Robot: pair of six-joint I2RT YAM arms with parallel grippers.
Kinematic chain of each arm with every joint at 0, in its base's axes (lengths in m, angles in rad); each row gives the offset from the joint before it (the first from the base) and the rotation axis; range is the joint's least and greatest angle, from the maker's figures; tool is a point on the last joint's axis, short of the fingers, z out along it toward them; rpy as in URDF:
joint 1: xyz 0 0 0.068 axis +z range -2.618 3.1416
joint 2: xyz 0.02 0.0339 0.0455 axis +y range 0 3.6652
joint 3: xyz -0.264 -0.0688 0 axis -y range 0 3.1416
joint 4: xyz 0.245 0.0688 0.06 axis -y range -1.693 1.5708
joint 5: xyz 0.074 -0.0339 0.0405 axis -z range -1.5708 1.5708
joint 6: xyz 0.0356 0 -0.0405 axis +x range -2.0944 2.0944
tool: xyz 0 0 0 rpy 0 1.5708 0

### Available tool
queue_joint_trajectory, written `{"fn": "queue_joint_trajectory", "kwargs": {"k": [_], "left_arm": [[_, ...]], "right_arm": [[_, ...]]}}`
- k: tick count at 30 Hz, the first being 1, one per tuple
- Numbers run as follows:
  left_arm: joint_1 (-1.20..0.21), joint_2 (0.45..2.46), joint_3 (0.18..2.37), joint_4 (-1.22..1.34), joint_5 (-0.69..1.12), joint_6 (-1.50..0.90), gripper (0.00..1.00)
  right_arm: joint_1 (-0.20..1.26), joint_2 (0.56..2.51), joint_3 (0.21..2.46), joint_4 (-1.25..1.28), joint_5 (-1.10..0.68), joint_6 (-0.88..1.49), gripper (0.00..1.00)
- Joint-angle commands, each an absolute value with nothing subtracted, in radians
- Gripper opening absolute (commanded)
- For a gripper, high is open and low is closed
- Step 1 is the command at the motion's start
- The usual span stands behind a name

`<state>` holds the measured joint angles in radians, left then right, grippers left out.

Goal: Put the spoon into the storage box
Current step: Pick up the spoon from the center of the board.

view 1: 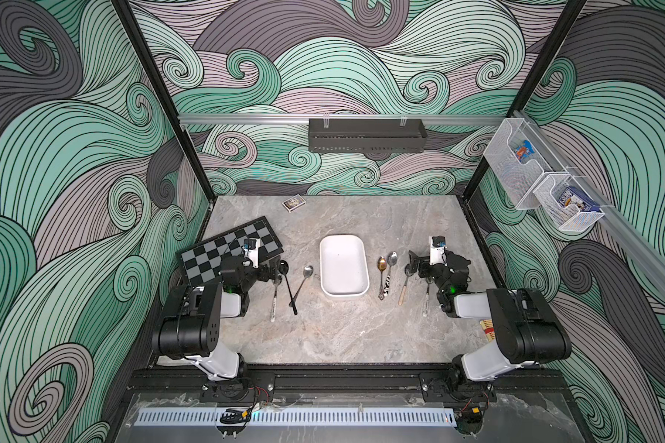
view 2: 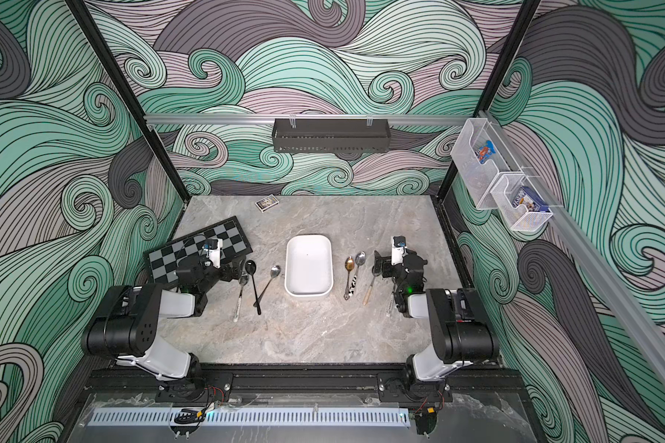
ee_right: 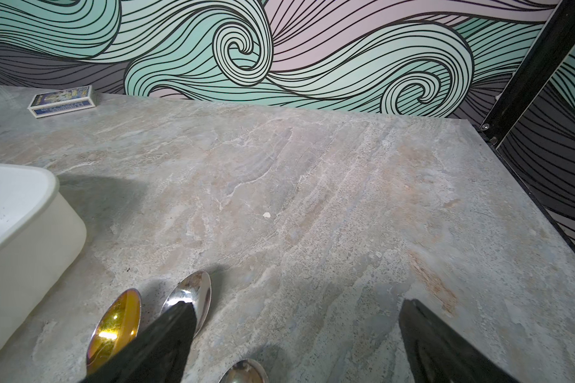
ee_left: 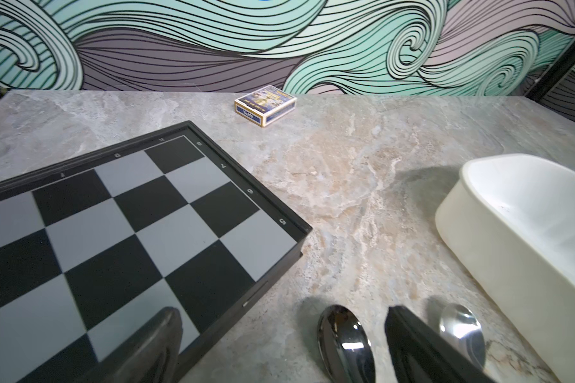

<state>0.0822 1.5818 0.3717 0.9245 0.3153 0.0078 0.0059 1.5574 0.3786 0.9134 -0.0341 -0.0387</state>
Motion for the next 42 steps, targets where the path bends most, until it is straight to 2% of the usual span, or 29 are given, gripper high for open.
{"fn": "queue_joint_trajectory", "kwargs": {"k": [1, 6, 8, 11, 13, 14, 17, 19, 22, 25, 28, 31, 33, 35, 39, 42], "left_arm": [[0.062, 1.535, 0.357, 0.967, 0.149, -0.033, 0.99], [0.038, 1.218, 0.334, 0.767, 0.071, -0.081, 0.99], [0.038, 1.091, 0.342, 0.625, -0.038, -0.413, 0.99], [0.023, 0.998, 0.335, 0.524, -0.018, -0.619, 0.99], [-0.015, 0.989, 0.324, 0.521, -0.061, -0.747, 0.99], [-0.019, 0.989, 0.331, 0.504, -0.030, -0.790, 0.99], [-0.018, 1.005, 0.443, 0.364, 0.209, -0.830, 0.98], [-0.019, 1.012, 0.579, 0.129, 0.327, -0.820, 0.90], [-0.022, 1.055, 0.798, -0.260, 0.425, -0.737, 0.81], [-0.026, 1.117, 1.008, -0.647, 0.482, -0.538, 0.78], [-0.029, 1.164, 1.144, -0.927, 0.443, -0.383, 0.75], [-0.035, 1.134, 1.122, -0.973, 0.370, -0.350, 0.73], [-0.042, 1.076, 1.053, -0.912, 0.373, -0.368, 0.72], [-0.043, 1.011, 0.993, -0.849, 0.370, -0.383, 0.72], [-0.045, 0.946, 0.964, -0.847, 0.319, -0.368, 0.72], [-0.045, 0.895, 0.911, -0.807, 0.313, -0.372, 0.72]], "right_arm": [[0.004, 1.559, 0.382, 0.937, -0.008, -0.024, 0.99], [0.011, 1.372, 0.377, 0.796, 0.095, 0.000, 0.99], [0.011, 1.230, 0.388, 0.662, 0.154, 0.069, 0.99], [0.000, 1.050, 0.409, 0.477, 0.220, 0.274, 0.99], [-0.017, 0.941, 0.452, 0.297, 0.168, 0.329, 0.99], [-0.020, 0.912, 0.472, 0.231, 0.154, 0.343, 0.99], [-0.021, 0.842, 0.520, 0.062, 0.090, 0.381, 0.99], [-0.021, 0.816, 0.573, -0.106, 0.059, 0.413, 0.99], [-0.021, 0.828, 0.646, -0.332, 0.006, 0.436, 0.99], [-0.014, 0.891, 0.720, -0.550, -0.024, 0.439, 0.99], [-0.003, 0.976, 0.759, -0.658, -0.022, 0.409, 0.90], [-0.002, 1.063, 0.783, -0.742, -0.018, 0.416, 0.86], [0.000, 1.112, 0.796, -0.770, -0.021, 0.413, 0.81], [0.000, 1.152, 0.805, -0.785, -0.019, 0.402, 0.80], [0.006, 1.260, 0.831, -0.809, -0.057, 0.384, 0.67], [0.021, 1.350, 0.857, -0.834, -0.040, 0.376, 0.63]]}}
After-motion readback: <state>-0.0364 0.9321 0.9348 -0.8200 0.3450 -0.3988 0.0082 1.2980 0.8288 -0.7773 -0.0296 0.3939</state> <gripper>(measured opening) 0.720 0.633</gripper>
